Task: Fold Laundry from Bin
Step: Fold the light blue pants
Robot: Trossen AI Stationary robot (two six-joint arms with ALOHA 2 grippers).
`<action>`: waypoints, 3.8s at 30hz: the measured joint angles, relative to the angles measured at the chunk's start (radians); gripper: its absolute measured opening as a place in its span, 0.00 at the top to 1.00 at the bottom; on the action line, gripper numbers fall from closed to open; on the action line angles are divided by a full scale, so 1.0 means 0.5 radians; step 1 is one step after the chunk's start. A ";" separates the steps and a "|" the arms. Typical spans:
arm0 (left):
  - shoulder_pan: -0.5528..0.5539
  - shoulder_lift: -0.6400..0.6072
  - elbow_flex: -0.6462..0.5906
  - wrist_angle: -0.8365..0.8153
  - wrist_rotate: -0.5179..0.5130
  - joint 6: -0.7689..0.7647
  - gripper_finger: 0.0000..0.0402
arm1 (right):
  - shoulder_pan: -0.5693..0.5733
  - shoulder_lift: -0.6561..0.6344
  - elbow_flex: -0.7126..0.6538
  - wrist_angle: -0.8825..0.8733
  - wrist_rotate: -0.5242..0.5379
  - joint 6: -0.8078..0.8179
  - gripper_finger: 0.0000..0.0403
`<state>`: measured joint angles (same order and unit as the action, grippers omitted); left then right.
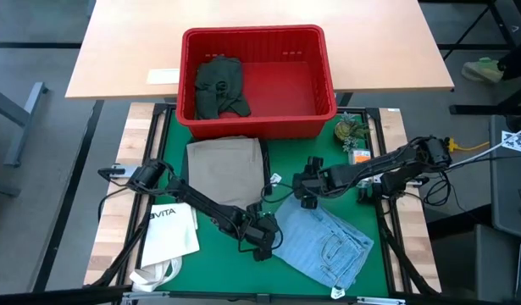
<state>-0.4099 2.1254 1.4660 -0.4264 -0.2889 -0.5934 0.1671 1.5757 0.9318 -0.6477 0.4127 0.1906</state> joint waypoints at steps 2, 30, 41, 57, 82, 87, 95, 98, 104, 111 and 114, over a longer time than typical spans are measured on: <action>-0.007 0.000 0.000 -0.002 -0.001 0.000 1.00 | 0.000 -0.034 0.096 -0.082 0.088 -0.029 0.42; -0.042 0.008 -0.006 0.049 -0.094 0.001 1.00 | 0.006 0.371 0.265 0.264 -0.363 -0.171 0.42; -0.125 0.009 -0.002 -0.027 -0.126 -0.106 1.00 | 0.007 0.361 0.269 0.092 -0.189 -0.050 0.42; -0.142 0.008 -0.003 -0.041 -0.085 -0.120 1.00 | -0.218 0.360 0.270 -0.055 -0.077 -0.024 0.42; -0.158 0.008 0.090 -0.030 -0.070 -0.056 1.00 | -0.067 0.361 0.962 -0.634 -0.083 -0.398 0.42; -0.166 0.008 0.091 -0.027 -0.088 -0.054 1.00 | -0.030 0.361 1.198 -1.079 0.061 -0.368 0.42; -0.164 0.008 0.094 -0.020 -0.046 -0.048 0.95 | 0.248 0.360 1.431 -1.617 0.044 -0.264 0.42; -0.162 0.008 0.095 -0.015 -0.003 -0.050 0.87 | 0.400 0.359 1.435 -1.738 0.044 -0.169 0.42; -0.151 0.007 0.135 -0.026 0.176 -0.133 0.74 | 0.704 0.359 1.430 -1.803 -0.036 0.043 0.42; -0.147 0.006 0.271 -0.118 0.270 -0.103 0.75 | 0.991 0.359 1.430 -1.804 -0.208 0.300 0.42; -0.147 0.002 0.339 -0.247 0.269 -0.103 0.77 | 1.092 0.359 1.429 -1.806 -0.274 0.416 0.42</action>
<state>-0.4835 2.1262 1.6353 -0.5501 -0.1543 -0.6449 0.7129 1.7554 1.6463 -1.5505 0.2759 0.3986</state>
